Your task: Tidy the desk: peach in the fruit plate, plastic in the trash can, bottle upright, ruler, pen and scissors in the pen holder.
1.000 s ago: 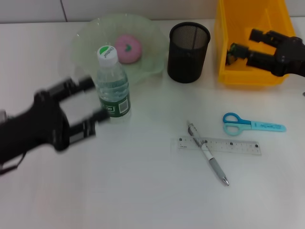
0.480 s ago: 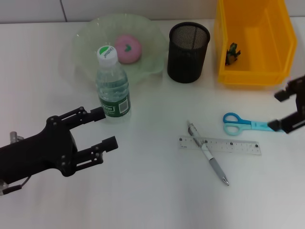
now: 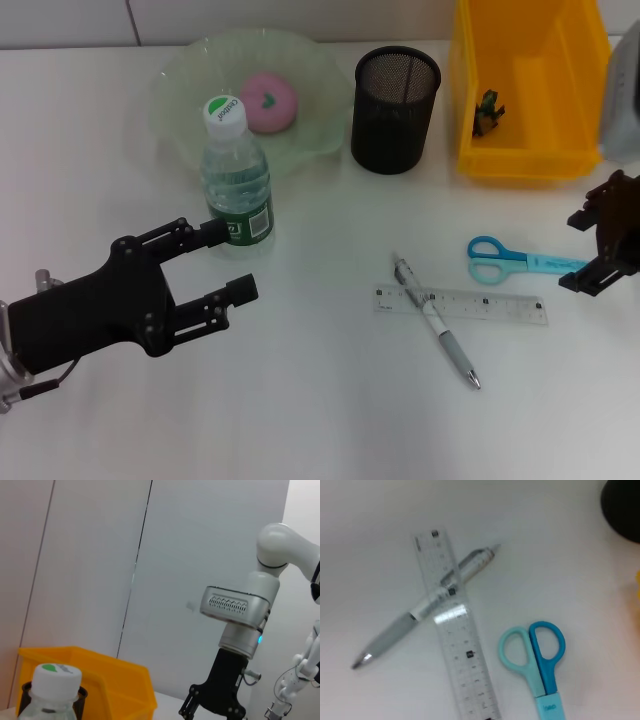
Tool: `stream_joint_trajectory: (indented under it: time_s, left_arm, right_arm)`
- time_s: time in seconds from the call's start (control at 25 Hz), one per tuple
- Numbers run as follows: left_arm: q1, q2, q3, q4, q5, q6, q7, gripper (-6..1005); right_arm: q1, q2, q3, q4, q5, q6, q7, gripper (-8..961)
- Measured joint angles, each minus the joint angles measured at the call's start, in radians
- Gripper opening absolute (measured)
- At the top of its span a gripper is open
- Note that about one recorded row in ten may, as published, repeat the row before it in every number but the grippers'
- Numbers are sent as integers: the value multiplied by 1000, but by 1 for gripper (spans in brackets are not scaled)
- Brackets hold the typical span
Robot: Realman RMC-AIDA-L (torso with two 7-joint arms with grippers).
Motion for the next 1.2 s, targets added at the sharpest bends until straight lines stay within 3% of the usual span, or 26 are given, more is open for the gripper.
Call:
stream_joint_trajectory:
  time_s: [0.2,0.56,1.16,1.2]
  left_arm:
    - [2,-5,-3,-1,0,-17,-1,726]
    - [-2,-14,-6,-1,0,-41,-2,725]
    - [-4,-18,-8,-2,0,-50,-4,726]
    - [-4,-18,-8,-2,0,-50,-4,726]
  right_arm:
    - [36,0,-67,91,-12,85,-6,792]
    - [88,0,-78,210,-51,151,-18,787]
    - [116,4,-100,255,-51,169,-29,776]
    - [117,4,-105,255,-52,169,-29,743]
